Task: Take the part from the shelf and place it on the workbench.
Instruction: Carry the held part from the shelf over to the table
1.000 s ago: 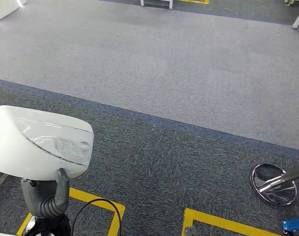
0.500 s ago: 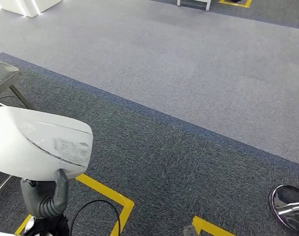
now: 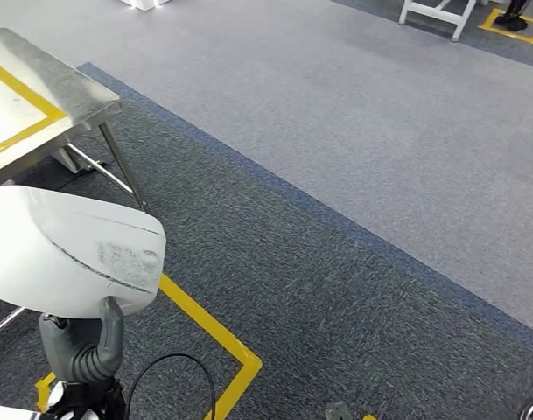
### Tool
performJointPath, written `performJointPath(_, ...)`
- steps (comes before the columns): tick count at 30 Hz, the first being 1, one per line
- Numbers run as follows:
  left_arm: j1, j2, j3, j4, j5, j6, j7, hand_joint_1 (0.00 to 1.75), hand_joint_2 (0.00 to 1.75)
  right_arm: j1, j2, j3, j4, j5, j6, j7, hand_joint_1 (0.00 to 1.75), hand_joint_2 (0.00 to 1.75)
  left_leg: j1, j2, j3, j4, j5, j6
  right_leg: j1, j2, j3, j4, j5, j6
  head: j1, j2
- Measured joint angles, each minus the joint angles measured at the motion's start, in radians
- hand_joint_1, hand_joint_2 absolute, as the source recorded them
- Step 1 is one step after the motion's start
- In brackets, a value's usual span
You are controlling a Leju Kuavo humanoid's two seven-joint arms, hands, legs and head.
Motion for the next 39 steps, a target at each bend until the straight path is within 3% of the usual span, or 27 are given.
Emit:
performJointPath(2, 0.0, -0.001, 0.0, 0.0, -0.002, -0.002, 0.0, 1.75, 1.75, -0.002, -0.001, 0.0, 0.001, 0.0, 0.001, -0.002, 0.0, 0.0, 0.001, -0.022, -0.006, 0.003, 0.001, -0.012, -0.002, 0.028, 0.029, -0.055, 0.01, -0.007, -0.001, 0.0)
performJointPath(4, 0.002, -0.001, 0.001, 0.0, -0.003, -0.004, 0.0, 1.75, 1.75, -0.004, 0.0, 0.0, 0.001, 0.0, 0.002, -0.003, 0.0, 0.0, 0.005, -0.041, -0.012, 0.002, 0.003, -0.026, -0.001, 0.009, 0.037, -0.062, 0.01, -0.016, -0.001, 0.0)
performJointPath(5, 0.003, 0.0, 0.002, 0.0, -0.003, -0.005, 0.0, 1.75, 1.75, -0.004, 0.0, 0.0, 0.0, 0.0, 0.003, -0.004, 0.0, 0.0, 0.004, -0.034, -0.015, 0.008, -0.001, -0.031, -0.002, -0.003, 0.04, -0.066, 0.011, -0.022, -0.001, 0.0)
performJointPath(7, 0.0, 0.0, 0.002, 0.001, -0.002, -0.009, 0.0, 1.75, 1.75, -0.003, 0.0, 0.0, 0.0, 0.0, 0.004, -0.005, 0.0, 0.0, 0.002, 0.016, -0.043, 0.071, -0.04, -0.04, -0.004, -0.033, 0.047, -0.074, 0.012, -0.033, -0.008, 0.0)
performJointPath(9, -0.002, 0.001, 0.003, 0.003, -0.002, -0.016, 0.0, 1.75, 1.75, -0.001, 0.0, 0.0, 0.0, 0.0, 0.006, -0.006, 0.0, 0.0, 0.003, 0.068, -0.101, 0.196, -0.099, -0.047, 0.0, -0.064, 0.051, -0.074, 0.008, -0.039, -0.014, 0.0)
performJointPath(10, -0.002, 0.002, 0.003, 0.005, -0.003, -0.019, 0.0, 1.75, 1.75, 0.0, 0.0, 0.0, 0.0, -0.001, 0.007, -0.006, 0.0, 0.0, 0.005, 0.078, -0.121, 0.238, -0.108, -0.05, 0.001, -0.083, 0.053, -0.074, 0.005, -0.04, -0.014, 0.0)
performJointPath(11, -0.002, 0.002, 0.003, 0.007, -0.006, -0.022, 0.0, 1.75, 1.75, 0.0, 0.0, 0.0, 0.0, -0.001, 0.008, -0.006, 0.0, 0.0, 0.007, 0.084, -0.122, 0.242, -0.096, -0.051, 0.001, -0.102, 0.057, -0.074, 0.002, -0.04, -0.014, 0.0)
performJointPath(12, -0.002, 0.003, 0.003, 0.009, -0.008, -0.025, 0.0, 1.75, 1.75, -0.001, 0.0, 0.0, 0.0, -0.002, 0.009, -0.006, 0.0, 0.0, 0.008, 0.094, -0.103, 0.205, -0.066, -0.05, 0.001, -0.119, 0.061, -0.074, -0.002, -0.038, -0.014, 0.0)
performJointPath(14, -0.004, 0.003, 0.002, 0.011, -0.013, -0.028, 0.0, 1.75, 1.75, -0.002, 0.0, 0.0, 0.0, -0.002, 0.009, -0.006, 0.0, 0.0, 0.002, 0.14, -0.037, 0.074, -0.009, -0.043, 0.005, -0.145, 0.071, -0.072, -0.011, -0.03, -0.015, 0.0)
performJointPath(16, -0.007, 0.003, 0.002, 0.012, -0.014, -0.033, 0.0, 1.75, 1.75, -0.003, -0.001, 0.0, 0.0, -0.002, 0.009, -0.006, 0.0, 0.0, -0.007, 0.171, -0.007, 0.011, -0.001, -0.03, 0.011, -0.166, 0.078, -0.073, -0.018, -0.02, -0.013, 0.0)
performJointPath(18, -0.008, 0.004, 0.003, 0.014, -0.012, -0.042, 0.0, 1.75, 1.75, -0.006, -0.001, 0.0, -0.001, -0.002, 0.009, -0.007, 0.0, 0.0, -0.008, 0.155, -0.009, 0.007, -0.003, -0.016, 0.014, -0.189, 0.085, -0.077, -0.023, -0.01, -0.01, 0.0)
performJointPath(19, -0.007, 0.004, 0.003, 0.014, -0.011, -0.046, 0.0, 1.75, 1.75, -0.008, -0.001, 0.0, -0.001, -0.002, 0.009, -0.007, 0.0, 0.0, -0.007, 0.142, -0.008, 0.004, -0.002, -0.011, 0.013, -0.185, 0.087, -0.073, -0.03, -0.005, -0.008, 0.0)
performJointPath(21, -0.009, 0.003, 0.004, 0.015, -0.009, -0.051, 0.0, 1.75, 1.75, -0.009, -0.001, 0.0, -0.002, -0.001, 0.009, -0.008, 0.0, 0.0, 0.0, 0.119, -0.005, -0.002, 0.003, 0.001, 0.011, -0.136, 0.064, -0.015, -0.066, 0.005, -0.004, 0.0)
performJointPath(23, -0.012, 0.001, 0.004, 0.018, -0.009, -0.053, 0.0, 1.75, 1.75, -0.007, -0.001, 0.0, -0.002, -0.002, 0.009, -0.01, 0.0, 0.0, 0.001, 0.094, -0.006, -0.003, 0.004, 0.008, 0.009, -0.078, 0.0, 0.117, -0.126, 0.007, 0.001, 0.0)
performJointPath(24, -0.012, 0.001, 0.004, 0.02, -0.009, -0.055, 0.0, 1.75, 1.75, -0.005, -0.001, 0.0, -0.001, -0.002, 0.009, -0.011, 0.0, 0.0, 0.001, 0.08, -0.006, -0.003, 0.004, 0.01, 0.009, -0.067, -0.034, 0.18, -0.147, 0.007, 0.002, 0.0)
performJointPath(25, -0.012, 0.001, 0.004, 0.021, -0.011, -0.058, 0.0, 1.75, 1.75, -0.002, -0.001, 0.0, -0.001, -0.002, 0.009, -0.012, 0.0, 0.0, 0.001, 0.065, -0.005, -0.003, 0.004, 0.01, 0.009, -0.062, -0.057, 0.212, -0.149, 0.005, 0.002, 0.0)
performJointPath(26, -0.012, 0.001, 0.004, 0.023, -0.012, -0.06, 0.0, 1.75, 1.75, 0.0, -0.001, 0.0, -0.001, -0.002, 0.009, -0.014, 0.0, 0.0, 0.001, 0.05, -0.004, -0.003, 0.004, 0.01, 0.009, -0.059, -0.065, 0.21, -0.13, 0.004, 0.002, 0.0)
performJointPath(28, -0.012, 0.0, 0.005, 0.025, -0.014, -0.064, 0.0, 1.75, 1.75, 0.002, -0.002, 0.0, 0.0, -0.002, 0.01, -0.014, 0.0, 0.0, 0.0, 0.014, -0.004, 0.0, 0.002, 0.007, 0.006, -0.008, -0.022, 0.072, -0.041, -0.006, 0.001, 0.0)
performJointPath(30, -0.011, 0.0, 0.005, 0.027, -0.015, -0.065, 0.0, 1.75, 1.75, 0.0, -0.003, 0.0, 0.002, -0.002, 0.01, -0.013, 0.0, 0.0, 0.001, -0.019, -0.01, 0.004, 0.003, -0.002, 0.003, 0.043, 0.029, -0.053, 0.012, -0.012, 0.0, 0.0)
performJointPath(31, -0.01, 0.0, 0.005, 0.027, -0.015, -0.065, 0.0, 1.75, 1.75, 0.0, -0.003, 0.0, 0.003, -0.003, 0.01, -0.013, 0.0, 0.0, 0.002, -0.031, -0.014, 0.004, 0.005, -0.009, 0.003, 0.046, 0.035, -0.063, 0.008, -0.013, -0.001, 0.0)
performJointPath(33, -0.005, 0.001, 0.006, 0.027, -0.016, -0.065, 0.0, 1.75, 1.75, -0.002, -0.003, 0.0, 0.002, -0.003, 0.01, -0.012, 0.0, 0.0, 0.006, -0.047, -0.021, 0.005, 0.007, -0.021, 0.003, 0.021, 0.043, -0.071, 0.008, -0.018, -0.002, 0.0)
performJointPath(35, -0.004, 0.001, 0.006, 0.028, -0.017, -0.064, 0.0, 1.75, 1.75, -0.001, -0.003, 0.0, 0.002, -0.003, 0.009, -0.013, 0.0, 0.0, 0.003, -0.004, -0.04, 0.048, -0.02, -0.032, 0.0, -0.01, 0.052, -0.079, 0.01, -0.028, -0.008, 0.0)
performJointPath(37, -0.005, 0.001, 0.007, 0.028, -0.017, -0.064, 0.0, 1.75, 1.75, 0.0, -0.003, 0.0, 0.002, -0.003, 0.009, -0.013, 0.0, 0.0, 0.003, 0.06, -0.092, 0.163, -0.078, -0.041, 0.001, -0.044, 0.059, -0.082, 0.006, -0.034, -0.014, 0.0)
performJointPath(39, -0.002, 0.002, 0.008, 0.028, -0.015, -0.064, 0.0, 1.75, 1.75, 0.002, -0.003, 0.0, 0.002, -0.003, 0.008, -0.013, 0.0, 0.0, 0.006, 0.081, -0.139, 0.261, -0.111, -0.047, 0.002, -0.078, 0.063, -0.081, 0.001, -0.036, -0.015, 0.0)
